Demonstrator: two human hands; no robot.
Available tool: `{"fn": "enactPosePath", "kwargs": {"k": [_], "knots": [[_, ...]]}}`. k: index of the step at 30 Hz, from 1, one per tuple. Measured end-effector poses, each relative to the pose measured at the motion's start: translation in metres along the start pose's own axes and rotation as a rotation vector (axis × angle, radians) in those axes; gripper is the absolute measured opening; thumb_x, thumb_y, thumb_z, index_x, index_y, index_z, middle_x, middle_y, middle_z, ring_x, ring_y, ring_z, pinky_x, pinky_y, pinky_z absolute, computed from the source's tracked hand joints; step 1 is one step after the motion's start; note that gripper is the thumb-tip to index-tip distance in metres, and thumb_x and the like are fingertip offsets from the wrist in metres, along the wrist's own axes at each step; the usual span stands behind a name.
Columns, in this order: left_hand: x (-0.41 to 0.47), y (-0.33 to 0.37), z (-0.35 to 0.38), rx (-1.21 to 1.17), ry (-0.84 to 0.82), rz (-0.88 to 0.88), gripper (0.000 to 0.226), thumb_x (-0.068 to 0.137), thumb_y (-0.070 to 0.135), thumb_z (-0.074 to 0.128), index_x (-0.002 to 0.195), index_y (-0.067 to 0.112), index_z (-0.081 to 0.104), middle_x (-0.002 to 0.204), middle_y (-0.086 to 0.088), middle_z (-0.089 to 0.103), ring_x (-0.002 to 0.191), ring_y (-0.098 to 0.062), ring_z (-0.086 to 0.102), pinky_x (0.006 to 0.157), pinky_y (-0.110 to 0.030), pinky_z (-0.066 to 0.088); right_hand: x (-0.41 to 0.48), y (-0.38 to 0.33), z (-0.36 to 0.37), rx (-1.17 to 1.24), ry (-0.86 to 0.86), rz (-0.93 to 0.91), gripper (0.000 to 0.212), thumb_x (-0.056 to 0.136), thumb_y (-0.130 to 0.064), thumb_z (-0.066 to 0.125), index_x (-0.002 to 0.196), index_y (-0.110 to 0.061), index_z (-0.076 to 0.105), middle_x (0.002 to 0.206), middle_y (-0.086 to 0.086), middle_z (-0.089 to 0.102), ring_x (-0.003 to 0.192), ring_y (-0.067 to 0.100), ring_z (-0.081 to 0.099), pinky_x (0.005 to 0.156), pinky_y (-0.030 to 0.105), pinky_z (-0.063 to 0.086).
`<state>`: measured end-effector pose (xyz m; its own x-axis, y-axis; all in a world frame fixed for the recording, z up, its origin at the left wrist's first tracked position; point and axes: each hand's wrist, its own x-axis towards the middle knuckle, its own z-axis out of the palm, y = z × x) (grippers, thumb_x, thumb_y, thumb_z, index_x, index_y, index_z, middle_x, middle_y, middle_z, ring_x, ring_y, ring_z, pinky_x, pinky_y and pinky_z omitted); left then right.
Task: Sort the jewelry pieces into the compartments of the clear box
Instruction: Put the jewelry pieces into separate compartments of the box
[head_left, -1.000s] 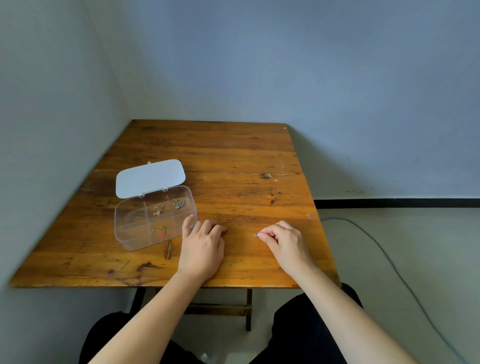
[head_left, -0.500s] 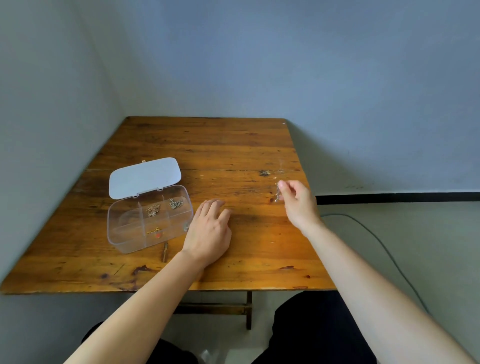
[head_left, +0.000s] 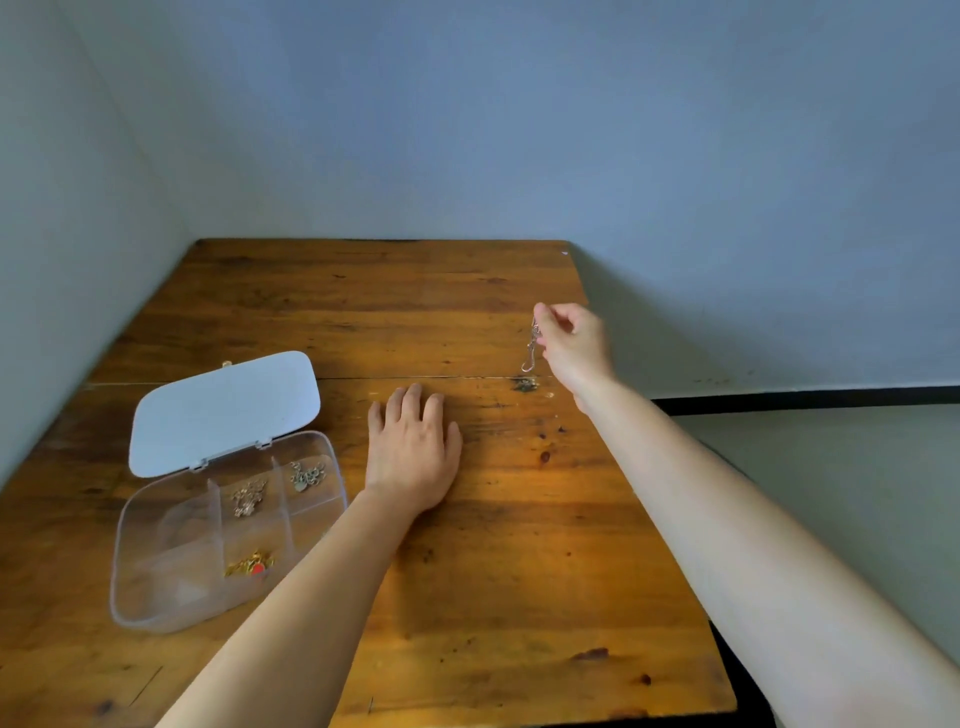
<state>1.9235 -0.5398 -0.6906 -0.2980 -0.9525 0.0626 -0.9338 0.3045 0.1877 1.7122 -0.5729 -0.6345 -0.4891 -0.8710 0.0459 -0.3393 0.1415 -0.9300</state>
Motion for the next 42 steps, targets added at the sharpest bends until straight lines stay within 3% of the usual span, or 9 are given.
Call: {"fn": "enactPosePath", "kwargs": {"k": [4, 6, 14, 19, 25, 30, 33, 38, 42], "knots": [[-0.003, 0.000, 0.005, -0.018, 0.085, -0.006, 0.054, 0.095, 0.048, 0.027, 0.137, 0.020, 0.046, 0.149, -0.010, 0.041, 0.140, -0.029, 0.030, 0.117, -0.052, 0.019, 0.029, -0.004, 0.017, -0.147, 0.109, -0.103, 0.033, 0.099, -0.042, 0.054, 0.114, -0.017, 0.070, 0.109, -0.005, 0.072, 0.094, 0.010, 0.061, 0.077, 0.021, 0.044], [-0.002, 0.001, 0.004, -0.017, 0.101, -0.016, 0.053, 0.093, 0.048, 0.029, 0.135, 0.020, 0.048, 0.147, -0.010, 0.043, 0.139, -0.028, 0.031, 0.117, -0.051, 0.020, 0.036, 0.000, 0.028, -0.201, 0.096, -0.138, 0.033, 0.099, -0.042, 0.055, 0.113, -0.017, 0.070, 0.106, -0.004, 0.072, 0.093, 0.012, 0.064, 0.073, 0.020, 0.041], [-0.002, 0.000, 0.006, -0.014, 0.134, -0.023, 0.051, 0.093, 0.046, 0.033, 0.132, 0.019, 0.050, 0.144, -0.009, 0.046, 0.136, -0.028, 0.034, 0.115, -0.052, 0.022, 0.020, 0.042, 0.065, -0.594, -0.136, -0.397, 0.030, 0.099, -0.041, 0.054, 0.112, -0.025, 0.075, 0.125, 0.003, 0.069, 0.120, 0.025, 0.057, 0.098, 0.036, 0.042], [-0.002, 0.001, 0.007, -0.019, 0.141, -0.020, 0.050, 0.092, 0.045, 0.034, 0.131, 0.019, 0.050, 0.143, -0.010, 0.047, 0.136, -0.028, 0.036, 0.115, -0.052, 0.023, 0.010, 0.048, 0.056, -0.782, -0.362, -0.451, 0.044, 0.106, -0.041, 0.034, 0.147, -0.031, 0.046, 0.160, 0.010, 0.034, 0.148, 0.034, 0.023, 0.119, 0.047, 0.021], [-0.003, 0.003, 0.003, -0.003, 0.097, -0.019, 0.051, 0.094, 0.045, 0.032, 0.134, 0.020, 0.049, 0.148, -0.010, 0.044, 0.139, -0.029, 0.033, 0.116, -0.052, 0.020, -0.003, 0.039, 0.022, -0.774, -0.502, -0.386, 0.053, 0.109, -0.037, 0.027, 0.159, -0.033, 0.009, 0.167, 0.006, -0.003, 0.153, 0.029, 0.000, 0.121, 0.045, 0.009], [-0.003, 0.013, -0.015, 0.004, -0.021, -0.060, 0.045, 0.099, 0.036, 0.032, 0.136, 0.015, 0.048, 0.147, -0.011, 0.044, 0.136, -0.030, 0.035, 0.114, -0.049, 0.025, -0.022, 0.026, -0.004, -0.713, -0.403, -0.251, 0.057, 0.107, -0.036, 0.035, 0.159, -0.030, 0.012, 0.168, 0.001, 0.003, 0.152, 0.030, 0.015, 0.117, 0.050, 0.023], [-0.010, 0.015, -0.041, -0.065, 0.111, -0.033, 0.038, 0.099, 0.029, 0.036, 0.127, 0.014, 0.056, 0.132, -0.008, 0.057, 0.121, -0.028, 0.050, 0.105, -0.043, 0.037, -0.035, 0.020, -0.010, -0.689, -0.336, -0.253, 0.059, 0.105, -0.032, 0.042, 0.158, -0.024, 0.018, 0.167, 0.006, 0.012, 0.150, 0.030, 0.021, 0.118, 0.049, 0.023], [-0.049, -0.024, -0.079, -0.032, 0.316, 0.101, 0.039, 0.099, 0.032, 0.039, 0.132, 0.015, 0.054, 0.145, -0.011, 0.048, 0.135, -0.030, 0.040, 0.114, -0.051, 0.028, -0.070, 0.007, 0.009, -0.573, -0.355, -0.182, 0.072, 0.102, -0.040, 0.048, 0.158, -0.021, 0.008, 0.164, 0.010, 0.019, 0.147, 0.033, 0.027, 0.116, 0.047, 0.027], [-0.079, -0.091, -0.092, -0.090, 0.376, -0.102, 0.044, 0.099, 0.036, 0.045, 0.139, 0.019, 0.046, 0.152, -0.011, 0.039, 0.137, -0.032, 0.036, 0.111, -0.052, 0.030, -0.111, -0.009, 0.049, -0.422, -0.409, -0.167, 0.071, 0.101, -0.048, 0.045, 0.158, -0.025, 0.010, 0.166, 0.004, 0.015, 0.150, 0.028, 0.021, 0.117, 0.048, 0.023]]}}
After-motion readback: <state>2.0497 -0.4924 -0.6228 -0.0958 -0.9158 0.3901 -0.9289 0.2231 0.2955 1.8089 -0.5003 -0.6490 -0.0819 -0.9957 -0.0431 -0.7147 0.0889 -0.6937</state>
